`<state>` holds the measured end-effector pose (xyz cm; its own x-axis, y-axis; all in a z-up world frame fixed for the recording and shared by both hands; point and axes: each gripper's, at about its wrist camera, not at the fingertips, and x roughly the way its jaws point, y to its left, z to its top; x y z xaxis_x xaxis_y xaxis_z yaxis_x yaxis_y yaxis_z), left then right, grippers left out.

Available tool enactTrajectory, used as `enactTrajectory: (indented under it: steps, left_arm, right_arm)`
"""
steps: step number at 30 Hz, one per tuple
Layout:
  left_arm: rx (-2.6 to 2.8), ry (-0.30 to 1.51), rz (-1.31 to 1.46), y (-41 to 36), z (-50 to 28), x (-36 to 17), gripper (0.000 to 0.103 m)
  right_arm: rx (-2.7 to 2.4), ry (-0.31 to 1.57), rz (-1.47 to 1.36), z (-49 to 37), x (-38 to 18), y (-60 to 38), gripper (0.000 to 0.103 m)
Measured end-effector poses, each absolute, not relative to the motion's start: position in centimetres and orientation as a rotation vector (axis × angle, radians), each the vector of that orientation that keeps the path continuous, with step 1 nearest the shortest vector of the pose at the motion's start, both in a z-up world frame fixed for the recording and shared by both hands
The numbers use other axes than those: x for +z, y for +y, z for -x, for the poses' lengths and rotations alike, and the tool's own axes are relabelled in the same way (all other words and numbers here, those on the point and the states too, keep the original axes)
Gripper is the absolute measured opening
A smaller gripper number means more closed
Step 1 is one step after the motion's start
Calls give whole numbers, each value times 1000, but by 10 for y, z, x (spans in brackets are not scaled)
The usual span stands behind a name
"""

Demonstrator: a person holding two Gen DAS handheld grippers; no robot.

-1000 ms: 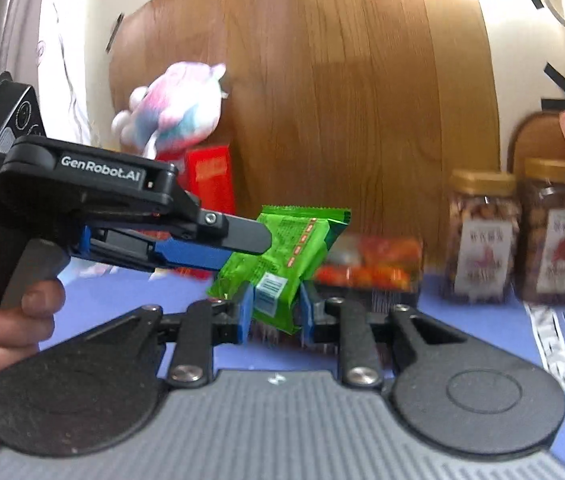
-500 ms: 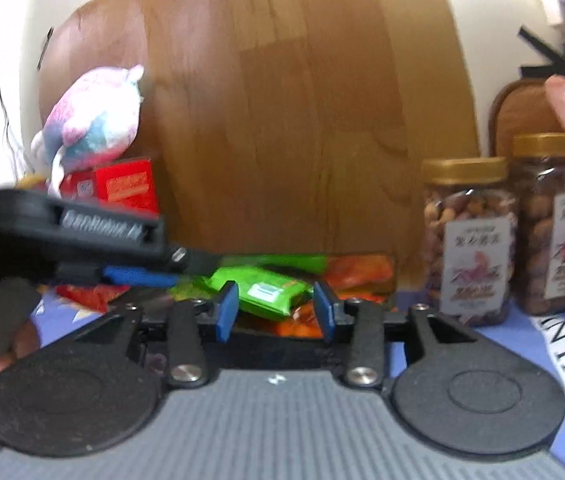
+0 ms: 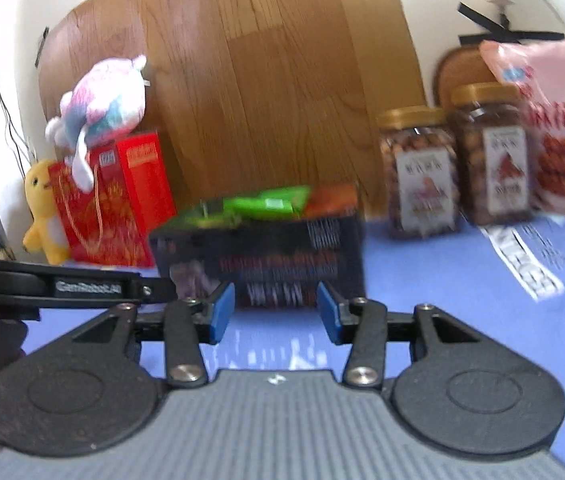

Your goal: Organize snacks

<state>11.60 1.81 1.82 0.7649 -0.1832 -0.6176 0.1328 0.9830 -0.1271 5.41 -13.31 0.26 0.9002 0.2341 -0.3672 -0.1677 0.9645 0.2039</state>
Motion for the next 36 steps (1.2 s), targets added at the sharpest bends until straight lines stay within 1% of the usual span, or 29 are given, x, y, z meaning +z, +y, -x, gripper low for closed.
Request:
enactTrajectory:
  steps: [3,7,12,14,16,17,25,36]
  left_arm:
    - [-171,719,83,20,-101,7,44]
    - [-155,727,59,21,-85,1,44]
    - [-120,712,33,21,-70,-8,44]
    - [-103,677,-4,19,-63,-12,47]
    - [-88,653,-36,15,-58,-13,47]
    - [-82,642,-41,14,-56,-12,47]
    - [-43,631,-26,18,-54,-12,47]
    - [-43,627,-44,15,-53,-12,50]
  right_arm:
    - [198,417,-171,-42,-1,-134,49]
    - [185,410,-187,-31,-1,-135,49]
    - [158,389,-192,-16,-6,-136,49]
    - [158,364,-203,-10,-7,-138,50]
    - [158,340,-219,-6,-7,-141,56]
    - [157,331,-228,-5,-7,-142,57]
    - [169,322,-251,-3,-7,-145,60]
    - [170,322,-253,-2,-7,-144,61]
